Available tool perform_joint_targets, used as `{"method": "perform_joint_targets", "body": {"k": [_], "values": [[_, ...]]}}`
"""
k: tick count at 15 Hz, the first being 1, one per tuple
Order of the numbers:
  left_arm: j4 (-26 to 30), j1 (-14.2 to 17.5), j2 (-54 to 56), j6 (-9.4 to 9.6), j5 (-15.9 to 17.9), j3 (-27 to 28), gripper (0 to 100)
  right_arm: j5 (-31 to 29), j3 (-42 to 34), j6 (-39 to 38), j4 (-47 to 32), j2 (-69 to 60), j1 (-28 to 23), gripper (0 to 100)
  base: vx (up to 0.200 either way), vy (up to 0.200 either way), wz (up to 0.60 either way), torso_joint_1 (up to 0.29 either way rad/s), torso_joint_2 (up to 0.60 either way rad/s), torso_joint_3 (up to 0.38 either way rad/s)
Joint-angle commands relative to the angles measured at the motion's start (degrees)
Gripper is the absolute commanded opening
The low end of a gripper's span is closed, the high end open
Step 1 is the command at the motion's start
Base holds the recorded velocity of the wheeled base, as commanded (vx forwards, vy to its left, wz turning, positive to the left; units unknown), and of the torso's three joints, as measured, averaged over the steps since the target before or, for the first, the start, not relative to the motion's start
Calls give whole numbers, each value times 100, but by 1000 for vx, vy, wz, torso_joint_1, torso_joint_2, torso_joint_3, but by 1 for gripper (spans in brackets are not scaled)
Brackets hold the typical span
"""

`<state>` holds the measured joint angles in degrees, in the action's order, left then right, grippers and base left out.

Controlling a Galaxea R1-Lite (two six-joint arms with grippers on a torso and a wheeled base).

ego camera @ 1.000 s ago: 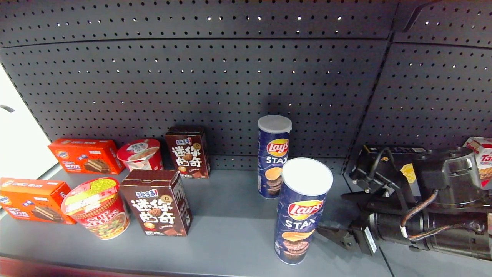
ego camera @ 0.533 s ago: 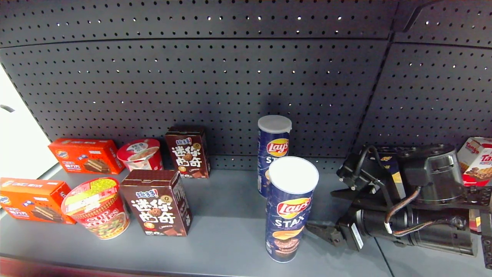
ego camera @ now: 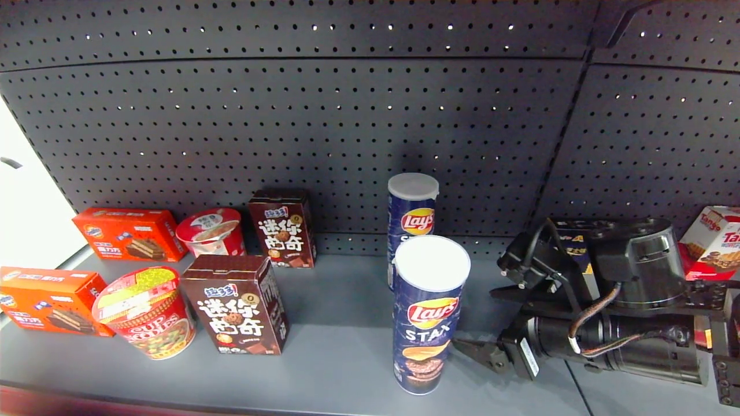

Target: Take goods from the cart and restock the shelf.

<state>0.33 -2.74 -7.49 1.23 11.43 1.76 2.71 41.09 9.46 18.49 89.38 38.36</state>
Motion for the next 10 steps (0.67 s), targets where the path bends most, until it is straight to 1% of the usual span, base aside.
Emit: {"method": "perform_joint_targets", "body": {"k": [1, 10], "values": [[2, 2, 1, 0, -1, 0, 100, 2, 30, 3, 5, 44, 22, 100, 0, 0, 0, 0, 0, 0], [2, 2, 1, -9, -1, 0, 100, -16, 136, -6, 14, 159, 110, 100, 0, 0, 0, 0, 0, 0]]}}
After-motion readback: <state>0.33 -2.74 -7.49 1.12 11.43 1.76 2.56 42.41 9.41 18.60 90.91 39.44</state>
